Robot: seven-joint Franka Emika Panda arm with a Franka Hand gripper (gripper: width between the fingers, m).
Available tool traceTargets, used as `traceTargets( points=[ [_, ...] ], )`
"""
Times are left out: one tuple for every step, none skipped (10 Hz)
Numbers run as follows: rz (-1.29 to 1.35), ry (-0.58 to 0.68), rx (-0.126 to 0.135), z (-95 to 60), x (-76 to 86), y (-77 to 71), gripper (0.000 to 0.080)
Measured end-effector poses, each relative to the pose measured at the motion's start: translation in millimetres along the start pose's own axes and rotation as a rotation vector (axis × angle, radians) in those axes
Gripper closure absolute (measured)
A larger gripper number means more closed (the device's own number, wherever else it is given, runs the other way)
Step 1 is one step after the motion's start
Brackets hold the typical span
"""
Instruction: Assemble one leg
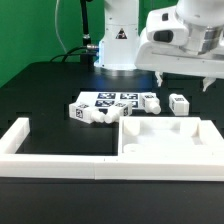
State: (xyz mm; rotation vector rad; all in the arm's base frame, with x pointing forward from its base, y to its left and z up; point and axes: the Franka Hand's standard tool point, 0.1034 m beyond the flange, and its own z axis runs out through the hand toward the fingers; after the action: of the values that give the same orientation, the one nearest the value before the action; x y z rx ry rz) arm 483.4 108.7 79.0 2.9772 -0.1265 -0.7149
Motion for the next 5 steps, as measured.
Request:
traceTargets(
  points=[
    [0.009, -0.070, -0.005, 5.4, -4.2, 2.2, 0.0151],
    [0.047, -0.149, 0.008, 26.2, -11.3, 1.6, 0.0151],
    [0.073, -0.259, 0.005, 43.9, -22.4, -5.0, 0.0151],
    [0.074, -0.338, 0.006, 47.5, -25.9, -9.1, 0.0151],
    [0.076, -0.443, 0.006, 48.5, -28.5, -10.7, 0.0151]
  ],
)
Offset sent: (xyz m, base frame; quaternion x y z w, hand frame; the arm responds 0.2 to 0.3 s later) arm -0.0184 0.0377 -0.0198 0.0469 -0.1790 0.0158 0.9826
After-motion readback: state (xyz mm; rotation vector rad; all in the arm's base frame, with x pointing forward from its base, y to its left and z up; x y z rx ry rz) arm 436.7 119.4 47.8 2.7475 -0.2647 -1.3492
